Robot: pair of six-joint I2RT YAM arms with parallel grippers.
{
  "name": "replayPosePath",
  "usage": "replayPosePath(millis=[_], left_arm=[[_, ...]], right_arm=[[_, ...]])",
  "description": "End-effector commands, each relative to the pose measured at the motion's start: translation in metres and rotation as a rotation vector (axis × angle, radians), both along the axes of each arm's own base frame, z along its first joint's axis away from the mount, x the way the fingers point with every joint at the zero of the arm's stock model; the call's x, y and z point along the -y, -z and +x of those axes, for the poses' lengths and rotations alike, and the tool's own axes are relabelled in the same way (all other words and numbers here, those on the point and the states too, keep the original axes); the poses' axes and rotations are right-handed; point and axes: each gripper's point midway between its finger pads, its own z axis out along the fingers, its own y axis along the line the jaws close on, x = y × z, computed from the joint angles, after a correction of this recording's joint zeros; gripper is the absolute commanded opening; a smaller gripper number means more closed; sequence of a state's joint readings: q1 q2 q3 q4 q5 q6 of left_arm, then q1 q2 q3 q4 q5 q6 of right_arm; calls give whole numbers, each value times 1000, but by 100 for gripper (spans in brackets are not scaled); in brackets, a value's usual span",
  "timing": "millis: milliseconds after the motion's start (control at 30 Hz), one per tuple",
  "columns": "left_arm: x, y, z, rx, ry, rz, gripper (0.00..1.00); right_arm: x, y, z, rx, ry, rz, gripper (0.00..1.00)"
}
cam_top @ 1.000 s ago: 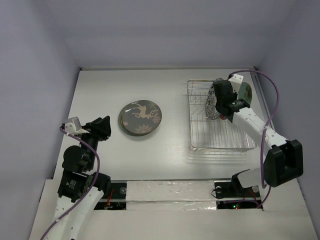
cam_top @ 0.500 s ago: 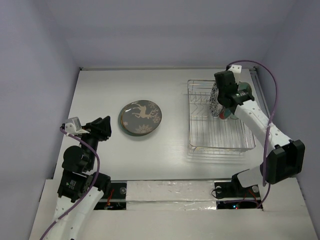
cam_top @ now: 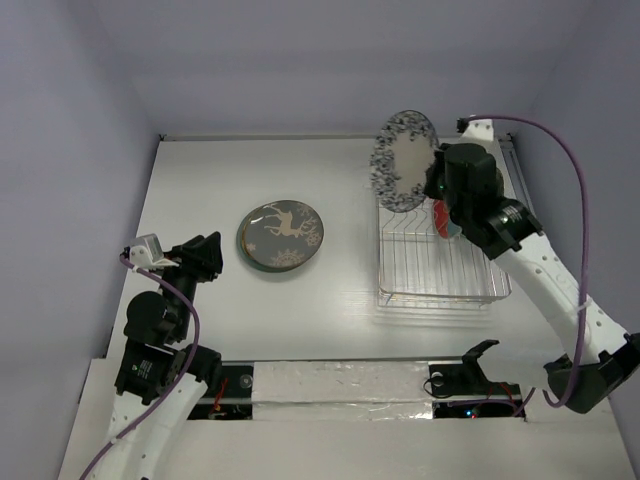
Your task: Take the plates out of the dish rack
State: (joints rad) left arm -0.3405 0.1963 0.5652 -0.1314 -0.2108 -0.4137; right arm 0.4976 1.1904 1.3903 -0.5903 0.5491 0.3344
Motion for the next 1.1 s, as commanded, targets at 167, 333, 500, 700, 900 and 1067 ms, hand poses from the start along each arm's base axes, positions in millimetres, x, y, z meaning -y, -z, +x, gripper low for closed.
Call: replayPosePath(millis=[167,333,500,700,900,1067], left_arm=[[3,-7,4,21,10,-6,41],[4,-6,4,18,10,-5,41],[3,-8,3,25,10,-7,41],[3,-9,2,31,10,-9,41],[2,-12,0,42,10,-14,41],[2,-12,0,42,10,-14,41]], right_arm=[[-190,-26,25,176,-496,642,0],[-249,1,26,88,-580,783,0],[-280,47,30,-6,-598,841,0],[-302,101,30,-120,-562,878,0],[-298,142,31,-179,-500,870,4],[-298,163,29,-229,-483,843,10]])
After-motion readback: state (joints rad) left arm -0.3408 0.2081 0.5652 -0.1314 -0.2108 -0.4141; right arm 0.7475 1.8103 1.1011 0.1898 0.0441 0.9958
